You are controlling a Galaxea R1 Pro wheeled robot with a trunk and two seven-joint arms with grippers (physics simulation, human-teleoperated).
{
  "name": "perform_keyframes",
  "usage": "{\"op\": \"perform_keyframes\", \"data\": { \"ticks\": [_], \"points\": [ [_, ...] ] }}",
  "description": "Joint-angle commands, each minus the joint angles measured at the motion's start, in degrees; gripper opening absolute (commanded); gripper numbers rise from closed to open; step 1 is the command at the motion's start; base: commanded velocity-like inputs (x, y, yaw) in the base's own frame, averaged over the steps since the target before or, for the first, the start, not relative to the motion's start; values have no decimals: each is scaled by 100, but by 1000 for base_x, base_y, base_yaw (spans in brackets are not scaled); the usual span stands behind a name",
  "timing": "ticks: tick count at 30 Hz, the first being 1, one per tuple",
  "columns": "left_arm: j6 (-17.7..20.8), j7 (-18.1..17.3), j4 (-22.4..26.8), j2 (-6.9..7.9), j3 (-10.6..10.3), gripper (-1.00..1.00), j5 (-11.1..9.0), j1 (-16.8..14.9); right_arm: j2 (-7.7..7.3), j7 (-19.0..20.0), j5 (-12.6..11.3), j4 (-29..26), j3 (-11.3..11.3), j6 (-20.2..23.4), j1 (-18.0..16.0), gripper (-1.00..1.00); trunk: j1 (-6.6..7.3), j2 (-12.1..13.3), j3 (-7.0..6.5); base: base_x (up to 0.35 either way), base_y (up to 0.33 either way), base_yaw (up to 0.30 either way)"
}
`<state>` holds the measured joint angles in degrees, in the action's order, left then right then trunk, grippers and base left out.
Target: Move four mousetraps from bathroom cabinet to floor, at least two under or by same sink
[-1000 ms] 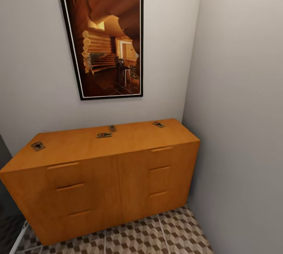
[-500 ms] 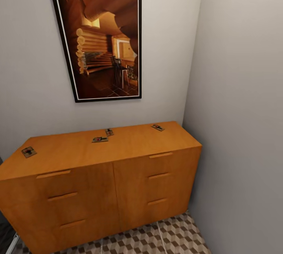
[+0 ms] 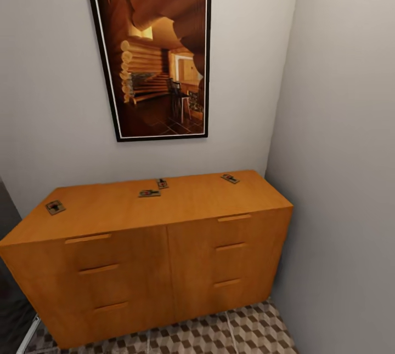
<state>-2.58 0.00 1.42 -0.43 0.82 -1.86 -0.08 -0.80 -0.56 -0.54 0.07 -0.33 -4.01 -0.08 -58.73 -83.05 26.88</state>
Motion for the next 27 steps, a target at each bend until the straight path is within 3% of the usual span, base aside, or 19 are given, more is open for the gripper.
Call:
{"op": "perform_keyframes", "data": {
  "ticks": [1, 9, 27],
  "points": [
    [-13, 0, 2, -1, 6, 100, -19, -1, 0, -6, -6, 1, -2, -19, -1, 100, 0, -3, 5, 1, 0, 233],
    [-9, 0, 1, -1, 6, 100, -18, -1, -6, -6, -7, 1, -2, -15, -1, 100, 0, -3, 5, 1, 0, 120],
    [-6, 5, 2, -5, 6, 100, -24, -1, 1, -10, 20, 1, 7, -23, -1, 100, 0, -3, 5, 0, 0, 13]
  ]
}}
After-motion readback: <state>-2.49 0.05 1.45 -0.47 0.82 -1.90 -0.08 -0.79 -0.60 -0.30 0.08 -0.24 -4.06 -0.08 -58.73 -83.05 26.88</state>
